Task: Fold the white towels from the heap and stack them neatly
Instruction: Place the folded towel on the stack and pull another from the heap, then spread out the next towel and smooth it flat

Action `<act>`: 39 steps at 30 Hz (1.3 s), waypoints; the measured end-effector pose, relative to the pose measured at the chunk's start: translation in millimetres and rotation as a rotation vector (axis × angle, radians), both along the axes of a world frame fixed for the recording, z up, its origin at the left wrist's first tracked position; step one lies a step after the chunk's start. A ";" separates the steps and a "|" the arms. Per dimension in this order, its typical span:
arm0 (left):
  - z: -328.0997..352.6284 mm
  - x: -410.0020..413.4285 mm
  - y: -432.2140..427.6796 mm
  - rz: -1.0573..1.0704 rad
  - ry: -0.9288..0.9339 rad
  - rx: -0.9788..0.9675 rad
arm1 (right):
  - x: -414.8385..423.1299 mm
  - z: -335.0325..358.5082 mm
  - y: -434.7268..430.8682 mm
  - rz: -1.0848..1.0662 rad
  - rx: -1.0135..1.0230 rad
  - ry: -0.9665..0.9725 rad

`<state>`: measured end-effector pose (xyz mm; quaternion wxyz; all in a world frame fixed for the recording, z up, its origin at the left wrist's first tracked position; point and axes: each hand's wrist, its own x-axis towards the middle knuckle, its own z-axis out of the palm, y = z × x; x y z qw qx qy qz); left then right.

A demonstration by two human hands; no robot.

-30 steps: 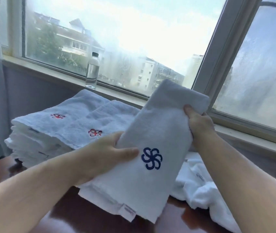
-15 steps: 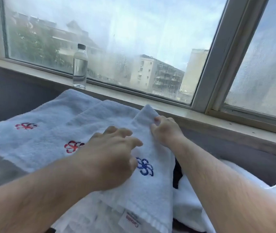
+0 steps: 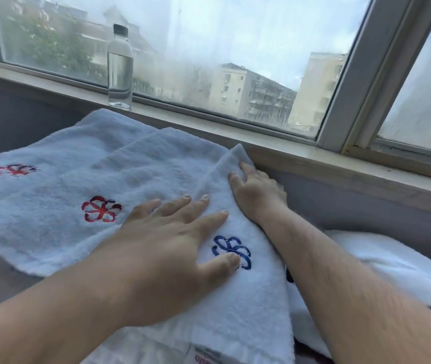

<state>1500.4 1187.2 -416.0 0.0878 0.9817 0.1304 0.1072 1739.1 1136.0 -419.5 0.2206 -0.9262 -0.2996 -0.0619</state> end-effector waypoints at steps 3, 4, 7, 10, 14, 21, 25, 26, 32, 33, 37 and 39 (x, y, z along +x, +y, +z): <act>-1.7 2.3 0.5 -0.004 0.004 0.002 | 0.7 -2.1 -1.4 0.020 0.003 0.042; -2.3 3.2 0.7 -0.004 0.006 0.006 | 0.5 -2.0 -2.4 0.026 0.003 0.075; -3.6 4.3 0.7 0.003 0.025 0.013 | -3.6 -1.6 -9.6 0.061 -0.004 0.144; -4.3 2.6 0.2 0.006 0.042 0.018 | -16.6 -3.9 -29.5 0.124 0.027 0.154; -3.0 2.4 -3.4 0.015 0.032 0.045 | -45.8 -4.7 -84.0 0.186 0.083 0.210; 18.4 -7.8 -39.2 0.016 -0.171 0.213 | -99.5 -9.4 -202.4 0.080 0.137 0.099; 23.2 -7.4 -90.1 -0.107 -0.214 0.118 | -107.3 0.7 -263.3 -0.015 0.103 -0.055; 21.1 -4.9 -105.8 -0.149 -0.206 0.104 | -108.3 3.6 -278.2 -0.045 0.118 -0.076; -17.3 27.9 -191.2 -0.308 -0.119 -0.054 | -109.8 -15.8 -358.0 -0.446 0.334 -0.234; -30.0 33.3 -202.5 -0.321 -0.093 -0.113 | -109.2 -26.4 -368.4 -0.515 0.381 -0.194; -75.4 59.2 -236.7 -0.311 -0.081 -0.201 | -104.0 -75.3 -391.4 -0.387 0.457 0.066; -91.2 73.1 -245.2 -0.255 -0.132 -0.185 | -97.5 -94.4 -396.3 -0.330 0.403 0.085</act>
